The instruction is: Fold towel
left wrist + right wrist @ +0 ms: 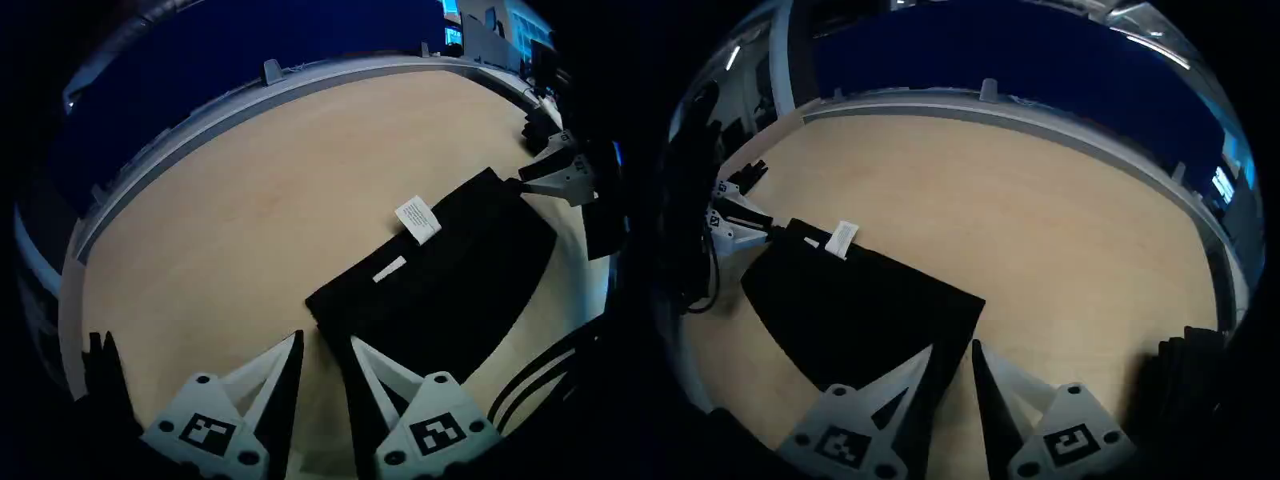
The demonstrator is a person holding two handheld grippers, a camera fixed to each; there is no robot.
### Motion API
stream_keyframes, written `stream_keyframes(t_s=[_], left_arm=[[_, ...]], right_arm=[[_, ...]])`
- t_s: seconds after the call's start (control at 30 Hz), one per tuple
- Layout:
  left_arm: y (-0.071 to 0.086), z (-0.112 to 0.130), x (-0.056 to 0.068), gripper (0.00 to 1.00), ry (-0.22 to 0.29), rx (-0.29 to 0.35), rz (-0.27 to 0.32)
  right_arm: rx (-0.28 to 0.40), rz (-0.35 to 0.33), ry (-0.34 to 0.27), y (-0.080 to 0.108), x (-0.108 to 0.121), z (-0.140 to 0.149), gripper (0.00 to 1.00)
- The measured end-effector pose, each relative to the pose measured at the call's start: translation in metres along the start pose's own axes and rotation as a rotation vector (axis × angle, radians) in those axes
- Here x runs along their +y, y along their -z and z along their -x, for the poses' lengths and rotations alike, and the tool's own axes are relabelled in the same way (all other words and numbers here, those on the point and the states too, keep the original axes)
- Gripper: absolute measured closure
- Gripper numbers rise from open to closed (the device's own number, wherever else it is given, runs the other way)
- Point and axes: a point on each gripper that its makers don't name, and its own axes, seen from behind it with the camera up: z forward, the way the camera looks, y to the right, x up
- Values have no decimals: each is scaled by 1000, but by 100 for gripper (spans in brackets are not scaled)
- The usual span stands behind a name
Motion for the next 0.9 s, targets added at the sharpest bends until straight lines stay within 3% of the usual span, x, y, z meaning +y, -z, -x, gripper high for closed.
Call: stream_keyframes(t_s=[0.1, 0.23, 0.3, 0.43, 0.9], left_arm=[[1, -4, -4, 59, 7, 11, -8], [4, -8, -9, 42, 20, 25, -14], [5, -8, -11, 27, 28, 28, -18], [8, -8, -15, 13, 45, 31, -24], [30, 6, -12, 12, 114, 37, -23]], right_arm=[[12, 13, 1, 1, 4, -5, 45], [24, 26, 6, 3, 8, -8, 30], [28, 32, 8, 4, 10, -8, 21], [37, 45, 6, 7, 14, -10, 14], [61, 38, -1, 27, 8, -10, 10]])
